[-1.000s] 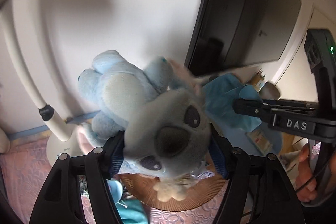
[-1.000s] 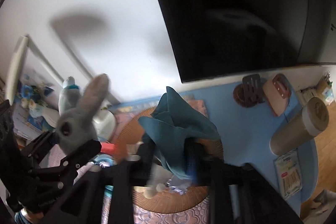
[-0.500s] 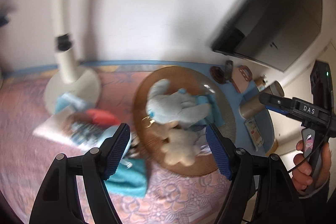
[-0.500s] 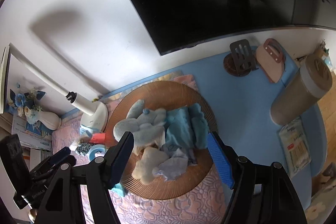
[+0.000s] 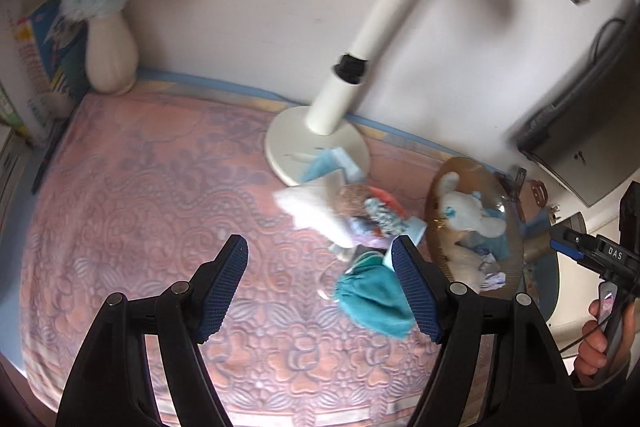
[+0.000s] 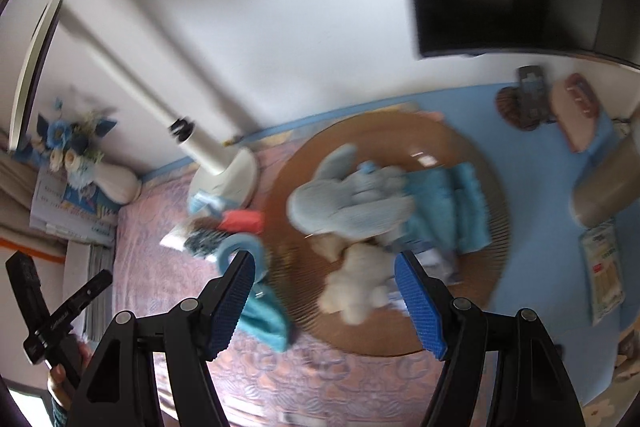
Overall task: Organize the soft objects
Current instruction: 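Grasp the teal pouch with the right gripper while the left gripper grasps white tissue, then lift the white tissue and teal pouch up toward the amber bowl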
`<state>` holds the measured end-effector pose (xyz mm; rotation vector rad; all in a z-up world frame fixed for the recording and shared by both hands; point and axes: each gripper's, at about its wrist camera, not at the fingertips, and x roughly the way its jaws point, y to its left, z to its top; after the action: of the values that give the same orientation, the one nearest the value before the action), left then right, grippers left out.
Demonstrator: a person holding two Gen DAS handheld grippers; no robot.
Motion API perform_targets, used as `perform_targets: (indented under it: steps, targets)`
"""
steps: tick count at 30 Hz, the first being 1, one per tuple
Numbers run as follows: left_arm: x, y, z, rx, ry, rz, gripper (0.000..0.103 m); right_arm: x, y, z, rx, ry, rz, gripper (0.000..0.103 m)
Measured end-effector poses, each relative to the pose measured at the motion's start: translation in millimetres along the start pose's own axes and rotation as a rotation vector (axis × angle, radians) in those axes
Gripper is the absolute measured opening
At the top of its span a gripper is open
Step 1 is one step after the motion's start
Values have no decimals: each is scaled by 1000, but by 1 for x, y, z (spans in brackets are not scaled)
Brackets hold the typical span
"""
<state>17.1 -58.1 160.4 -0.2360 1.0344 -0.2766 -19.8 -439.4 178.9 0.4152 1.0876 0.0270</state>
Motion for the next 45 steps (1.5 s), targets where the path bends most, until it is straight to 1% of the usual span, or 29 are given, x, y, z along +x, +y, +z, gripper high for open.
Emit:
perform_targets:
  steps: [3,6,7,10,13,15,17,19,23,27,28,29,30,31,32,33,34,35,36,37,40,42,45]
  targets:
    - [7,17,-4,-18,37,-29,73,20,29,-12,-11,52,57,71]
    - [29,22,-10,16,114,-39,73,54,62,-37,-26,143,112,76]
    - [37,22,-12,26,133,-40,73,67,73,-48,-44,177,111,76]
    - [59,26,-14,44,193,-70,73,101,93,-77,-88,238,21,76]
    - [76,25,-7,69,216,-117,73,116,96,-89,-90,242,-20,76]
    - [90,25,4,62,225,-146,73,125,93,-93,-47,243,-32,76]
    - [101,27,17,56,217,-173,73,131,88,-94,-10,229,-45,76]
    - [112,29,31,66,207,-170,73,138,79,-97,27,226,-67,76]
    - [137,22,49,149,228,-176,73,149,65,-103,99,222,-59,76]
    - [152,3,52,234,269,-242,70,160,56,-104,134,187,-85,76]
    - [154,-1,50,250,276,-253,59,162,54,-104,140,183,-85,76]
    - [155,-4,48,260,285,-258,42,165,53,-104,145,181,-82,75]
    - [157,-7,45,270,296,-257,34,167,53,-103,148,177,-77,76]
    - [158,-8,42,276,303,-258,20,170,54,-103,148,172,-75,76]
    - [158,-8,39,281,308,-260,14,173,55,-102,141,172,-74,75]
    - [156,-6,36,281,307,-261,13,176,58,-102,131,173,-71,68]
    - [153,-4,34,279,300,-266,12,178,62,-102,113,174,-61,59]
    - [150,0,32,274,291,-276,10,178,66,-103,96,171,-60,56]
    - [145,4,30,265,284,-285,9,177,71,-104,73,164,-63,48]
    - [138,9,27,251,275,-296,9,175,76,-105,40,156,-64,35]
    - [122,24,16,219,259,-306,9,166,84,-112,-10,137,-36,21]
    - [109,38,4,186,250,-314,9,158,88,-116,-31,127,-13,15]
    - [92,62,-14,132,241,-327,9,145,92,-127,-46,138,44,14]
